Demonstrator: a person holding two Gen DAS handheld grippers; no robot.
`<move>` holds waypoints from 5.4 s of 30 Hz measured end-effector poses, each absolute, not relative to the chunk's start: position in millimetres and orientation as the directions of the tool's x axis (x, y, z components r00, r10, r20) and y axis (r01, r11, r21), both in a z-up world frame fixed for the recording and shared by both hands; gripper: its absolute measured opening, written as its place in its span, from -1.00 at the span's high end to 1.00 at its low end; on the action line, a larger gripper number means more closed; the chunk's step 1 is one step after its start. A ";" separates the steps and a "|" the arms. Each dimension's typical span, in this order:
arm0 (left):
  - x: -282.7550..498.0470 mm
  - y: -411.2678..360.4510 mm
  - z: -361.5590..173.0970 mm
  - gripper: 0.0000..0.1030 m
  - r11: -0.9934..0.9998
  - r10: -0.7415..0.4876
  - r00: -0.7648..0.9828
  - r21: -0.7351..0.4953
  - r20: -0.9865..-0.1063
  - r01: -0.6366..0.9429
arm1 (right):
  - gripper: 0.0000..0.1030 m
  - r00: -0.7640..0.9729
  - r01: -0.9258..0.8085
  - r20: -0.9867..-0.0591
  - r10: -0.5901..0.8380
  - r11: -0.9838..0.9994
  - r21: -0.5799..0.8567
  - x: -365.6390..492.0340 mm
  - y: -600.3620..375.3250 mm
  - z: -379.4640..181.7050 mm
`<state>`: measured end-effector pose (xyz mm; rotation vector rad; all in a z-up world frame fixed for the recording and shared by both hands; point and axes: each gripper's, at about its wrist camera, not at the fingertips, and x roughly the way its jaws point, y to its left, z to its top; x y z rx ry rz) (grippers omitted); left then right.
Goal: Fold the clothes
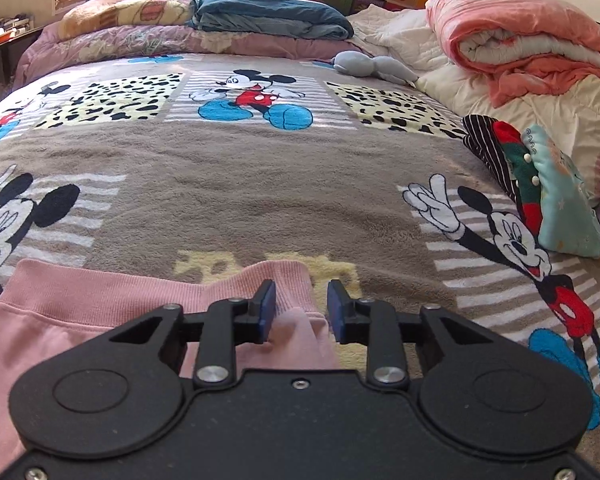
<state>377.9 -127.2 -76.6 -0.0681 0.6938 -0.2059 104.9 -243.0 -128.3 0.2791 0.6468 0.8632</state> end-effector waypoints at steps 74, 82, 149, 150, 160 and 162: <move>351.6 -145.5 -77.9 0.96 0.954 -0.187 0.738 0.060 -0.648 0.294 | -0.60 0.574 -0.719 -0.551 0.606 0.695 0.016 91.1 -177.0 -128.9; 370.1 -151.4 -102.7 0.83 0.960 -0.181 0.678 0.021 -0.713 0.278 | -0.66 0.579 -0.706 -0.536 0.614 0.707 0.047 92.0 -181.0 -125.5; 98.6 178.8 -109.0 -0.21 0.780 -0.231 0.807 -0.599 -0.543 -0.180 | -0.29 0.772 -0.180 -0.373 0.514 0.741 0.647 62.8 -280.5 -126.7; 98.2 182.5 -111.2 -0.21 0.763 -0.237 0.808 -0.618 -0.540 -0.189 | -0.29 0.771 -0.183 -0.370 0.518 0.737 0.651 63.3 -278.2 -127.1; 121.8 217.1 -128.2 -0.19 0.603 -0.261 0.827 -0.753 -0.498 -0.263 | -0.28 0.707 -0.323 -0.398 0.584 0.768 0.553 59.2 -227.9 -118.8; 132.5 228.1 -130.2 -0.15 0.575 -0.253 0.837 -0.771 -0.485 -0.273 | -0.28 0.692 -0.344 -0.403 0.598 0.765 0.544 57.9 -221.2 -118.6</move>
